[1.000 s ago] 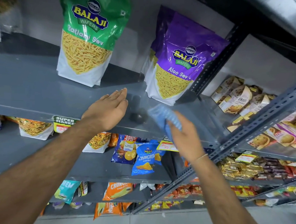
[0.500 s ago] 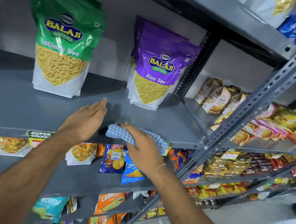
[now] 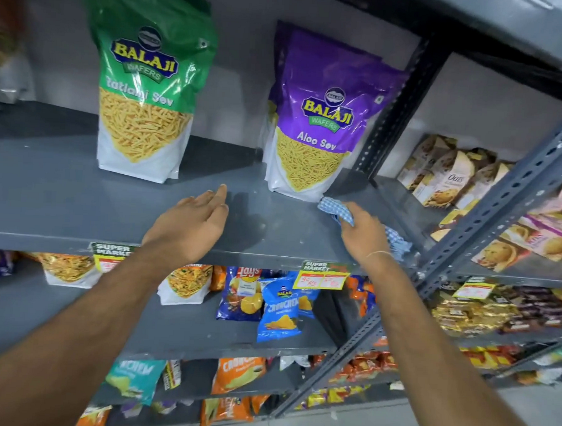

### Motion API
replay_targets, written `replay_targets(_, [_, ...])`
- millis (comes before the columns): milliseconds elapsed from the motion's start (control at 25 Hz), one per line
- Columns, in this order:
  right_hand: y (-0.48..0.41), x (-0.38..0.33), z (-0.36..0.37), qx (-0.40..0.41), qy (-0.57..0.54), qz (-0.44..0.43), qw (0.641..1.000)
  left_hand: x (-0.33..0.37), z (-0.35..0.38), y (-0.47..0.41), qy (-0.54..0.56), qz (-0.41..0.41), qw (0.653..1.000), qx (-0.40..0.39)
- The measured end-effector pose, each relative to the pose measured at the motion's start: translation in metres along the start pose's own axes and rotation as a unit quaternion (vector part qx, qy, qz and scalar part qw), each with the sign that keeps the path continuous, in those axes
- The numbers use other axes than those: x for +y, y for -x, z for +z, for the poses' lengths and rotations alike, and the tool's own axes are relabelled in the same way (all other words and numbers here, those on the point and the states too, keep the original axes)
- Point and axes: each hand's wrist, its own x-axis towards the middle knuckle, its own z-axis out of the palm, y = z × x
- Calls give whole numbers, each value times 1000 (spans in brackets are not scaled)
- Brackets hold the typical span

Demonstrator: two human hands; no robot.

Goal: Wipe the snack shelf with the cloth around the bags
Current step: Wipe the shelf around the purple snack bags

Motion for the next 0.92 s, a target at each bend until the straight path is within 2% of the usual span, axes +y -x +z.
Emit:
replay_targets(200, [71,-77,44,6,-65,-153,986,-1,3,0,4,-25,1000,2])
replay_targets(280, [91,-108,52,-41,-120,-191,973,1,-2,0,131,-60,990,2])
replay_targets(360, [108,-137,53,-113,-203,-213,949,-5,-12,3,318,-38,947,-2])
replay_targets(440, [125,-155,52,-166,-275,-227,919,-15,-30,16,387,10,921,51])
replay_targets(560, [160,-173,70,-243,-350,-246,871,-41,-42,51,392,-2,902,182])
replay_targets(640, [182,-180,99,-306,-375,-250,839,-66,-37,84,348,18,893,285])
replay_targets(720, [201,-193,141,-385,-406,-222,798,-104,-33,114,228,72,898,370])
replay_targets(760, [207,-197,162,-412,-422,-186,786,-126,-28,125,172,89,901,389])
replay_targets(840, [209,-202,206,-419,-444,-88,787,-176,-11,143,73,104,918,377])
replay_targets(920, [210,-213,249,-394,-421,-14,817,-235,6,157,6,77,947,311])
